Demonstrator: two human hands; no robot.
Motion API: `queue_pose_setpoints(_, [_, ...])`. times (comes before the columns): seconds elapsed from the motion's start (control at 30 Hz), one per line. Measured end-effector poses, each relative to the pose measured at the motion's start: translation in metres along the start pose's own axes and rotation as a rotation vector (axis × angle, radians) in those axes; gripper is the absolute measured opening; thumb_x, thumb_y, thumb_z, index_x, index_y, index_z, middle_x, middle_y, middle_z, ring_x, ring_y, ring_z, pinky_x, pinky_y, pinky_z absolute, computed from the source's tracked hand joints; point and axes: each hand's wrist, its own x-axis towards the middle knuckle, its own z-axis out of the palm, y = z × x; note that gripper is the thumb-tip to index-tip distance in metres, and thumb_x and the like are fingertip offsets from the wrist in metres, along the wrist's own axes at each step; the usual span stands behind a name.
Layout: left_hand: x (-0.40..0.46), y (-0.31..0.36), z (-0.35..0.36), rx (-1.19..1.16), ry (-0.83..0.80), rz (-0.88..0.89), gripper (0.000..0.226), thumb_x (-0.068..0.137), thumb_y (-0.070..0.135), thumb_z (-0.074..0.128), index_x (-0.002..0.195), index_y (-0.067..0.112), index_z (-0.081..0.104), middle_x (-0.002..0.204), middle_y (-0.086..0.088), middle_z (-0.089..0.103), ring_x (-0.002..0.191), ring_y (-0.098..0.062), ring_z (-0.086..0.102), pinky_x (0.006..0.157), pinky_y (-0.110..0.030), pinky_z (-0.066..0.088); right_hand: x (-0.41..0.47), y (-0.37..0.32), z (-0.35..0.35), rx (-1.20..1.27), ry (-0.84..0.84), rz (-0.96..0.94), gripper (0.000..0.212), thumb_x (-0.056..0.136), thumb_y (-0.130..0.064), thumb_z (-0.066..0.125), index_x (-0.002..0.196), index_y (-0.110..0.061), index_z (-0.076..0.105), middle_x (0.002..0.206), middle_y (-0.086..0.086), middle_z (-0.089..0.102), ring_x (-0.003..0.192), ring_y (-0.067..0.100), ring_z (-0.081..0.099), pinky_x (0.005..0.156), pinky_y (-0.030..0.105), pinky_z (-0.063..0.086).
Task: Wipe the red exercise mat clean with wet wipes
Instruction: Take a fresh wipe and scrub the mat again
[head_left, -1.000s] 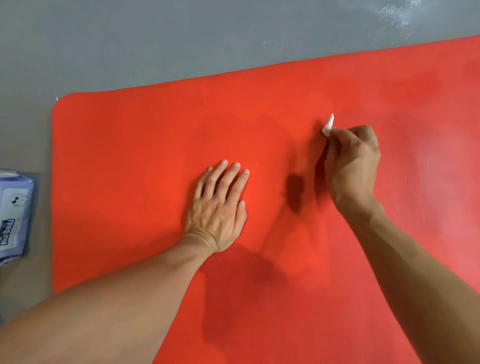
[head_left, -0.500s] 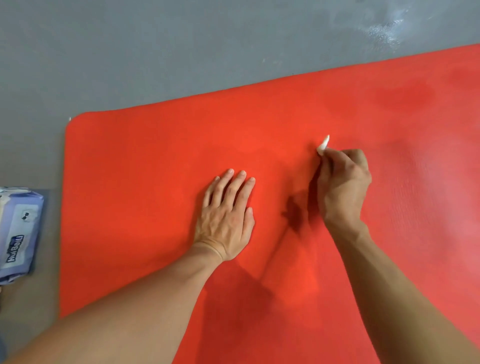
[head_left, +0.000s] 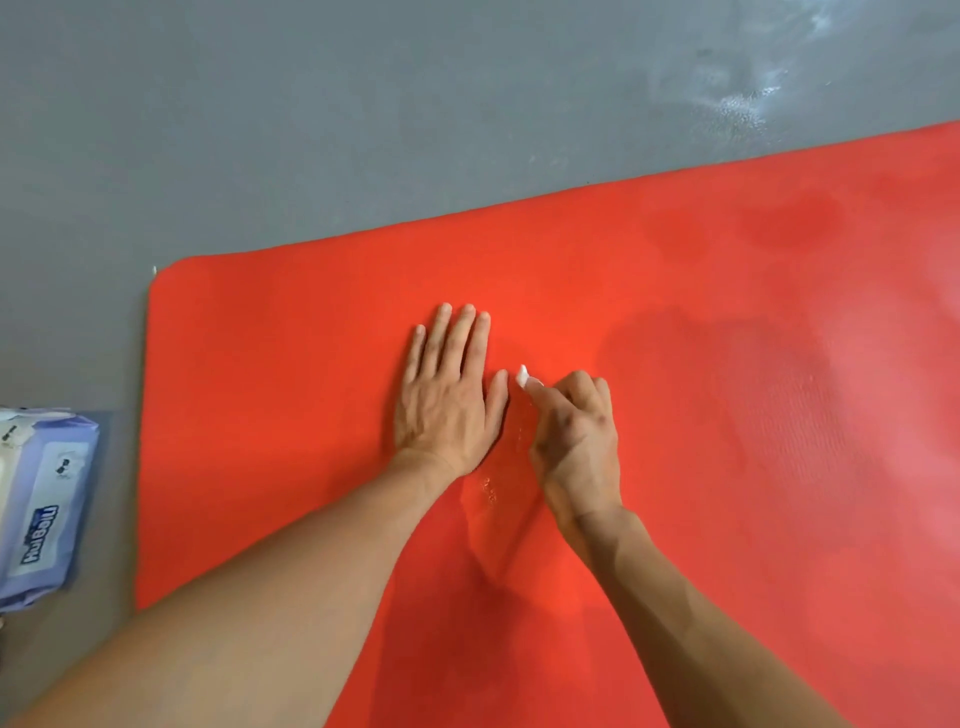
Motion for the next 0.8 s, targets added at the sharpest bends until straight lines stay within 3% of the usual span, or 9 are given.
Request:
queue_pose_setpoints(0.13, [0.000, 0.001, 0.002, -0.016, 0.005, 0.004, 0.066, 0.103, 0.044, 0.039, 0.161, 0.013, 0.037, 0.167, -0.007, 0.036, 0.159, -0.028, 0.021, 0.128, -0.051, 0.019, 0.024, 0.023, -0.019, -0.032, 0.013, -0.013, 0.029, 0.092, 0.002, 0.063, 0.111, -0.015, 0.078, 0.086, 0.004, 0.053, 0.085, 0.027, 0.049, 0.073, 0.029, 0.041])
queue_pose_setpoints(0.27, [0.000, 0.001, 0.002, -0.012, 0.007, 0.004, 0.062, 0.103, 0.043, 0.046, 0.160, 0.022, 0.041, 0.166, -0.007, 0.038, 0.159, -0.028, 0.022, 0.128, -0.052, 0.020, 0.079, 0.058, -0.036, -0.061, 0.344, 0.417, 0.018, 0.097, -0.009, 0.058, 0.104, -0.009, 0.075, 0.096, 0.017, 0.060, 0.092, 0.039, 0.056, 0.083, 0.043, 0.042])
queue_pose_setpoints(0.33, [-0.001, 0.000, 0.001, -0.016, 0.003, 0.011, 0.058, 0.104, 0.043, 0.045, 0.160, 0.027, 0.042, 0.166, -0.008, 0.037, 0.159, -0.029, 0.022, 0.127, -0.053, 0.020, 0.080, 0.044, -0.022, -0.034, 0.376, 0.399, 0.023, 0.098, -0.009, 0.058, 0.113, -0.014, 0.076, 0.097, 0.012, 0.060, 0.092, 0.030, 0.054, 0.085, 0.042, 0.045])
queue_pose_setpoints(0.4, [0.001, -0.001, 0.001, -0.012, -0.007, 0.016, 0.057, 0.104, 0.043, 0.043, 0.160, 0.027, 0.042, 0.166, -0.009, 0.037, 0.159, -0.031, 0.022, 0.127, -0.054, 0.021, 0.059, 0.010, -0.001, 0.055, 0.223, 0.219, 0.038, 0.096, -0.003, 0.059, 0.128, -0.018, 0.071, 0.097, 0.002, 0.056, 0.093, 0.022, 0.049, 0.083, 0.038, 0.049])
queue_pose_setpoints(0.5, [0.000, 0.000, 0.001, -0.001, -0.018, 0.010, 0.056, 0.106, 0.042, 0.037, 0.160, 0.026, 0.041, 0.166, -0.009, 0.036, 0.159, -0.032, 0.022, 0.126, -0.055, 0.022, 0.026, -0.019, 0.005, 0.073, -0.098, -0.045, 0.039, 0.092, 0.002, 0.063, 0.128, -0.012, 0.069, 0.100, -0.001, 0.057, 0.093, 0.020, 0.048, 0.077, 0.035, 0.052])
queue_pose_setpoints(0.57, [0.001, 0.000, 0.000, 0.010, -0.024, 0.012, 0.057, 0.105, 0.042, 0.038, 0.160, 0.025, 0.040, 0.166, -0.010, 0.036, 0.159, -0.032, 0.021, 0.126, -0.055, 0.021, 0.040, -0.002, -0.011, 0.064, -0.129, -0.100, 0.037, 0.092, 0.000, 0.061, 0.126, -0.013, 0.071, 0.101, 0.001, 0.058, 0.094, 0.019, 0.049, 0.081, 0.031, 0.049])
queue_pose_setpoints(0.67, [0.002, 0.001, -0.001, 0.038, -0.036, 0.007, 0.060, 0.103, 0.042, 0.042, 0.161, 0.026, 0.038, 0.167, -0.009, 0.035, 0.159, -0.031, 0.019, 0.127, -0.054, 0.019, 0.079, 0.039, -0.034, -0.047, 0.113, 0.092, 0.023, 0.100, -0.015, 0.059, 0.115, -0.014, 0.077, 0.097, 0.007, 0.057, 0.092, 0.024, 0.051, 0.080, 0.038, 0.047])
queue_pose_setpoints(0.73, [0.001, 0.002, -0.001, 0.049, -0.042, 0.003, 0.061, 0.103, 0.043, 0.042, 0.162, 0.026, 0.037, 0.167, -0.009, 0.034, 0.159, -0.031, 0.019, 0.127, -0.054, 0.019, 0.091, 0.050, -0.034, -0.067, 0.245, 0.201, 0.025, 0.104, -0.019, 0.056, 0.116, -0.014, 0.077, 0.095, 0.009, 0.055, 0.090, 0.024, 0.050, 0.081, 0.034, 0.046])
queue_pose_setpoints(0.8, [0.001, 0.002, -0.001, 0.043, -0.030, 0.004, 0.061, 0.103, 0.042, 0.043, 0.161, 0.025, 0.038, 0.166, -0.010, 0.035, 0.159, -0.032, 0.020, 0.127, -0.055, 0.020, 0.087, 0.034, -0.018, 0.012, 0.271, 0.286, 0.026, 0.106, -0.026, 0.054, 0.115, -0.015, 0.076, 0.097, 0.002, 0.053, 0.088, 0.016, 0.051, 0.083, 0.031, 0.048])
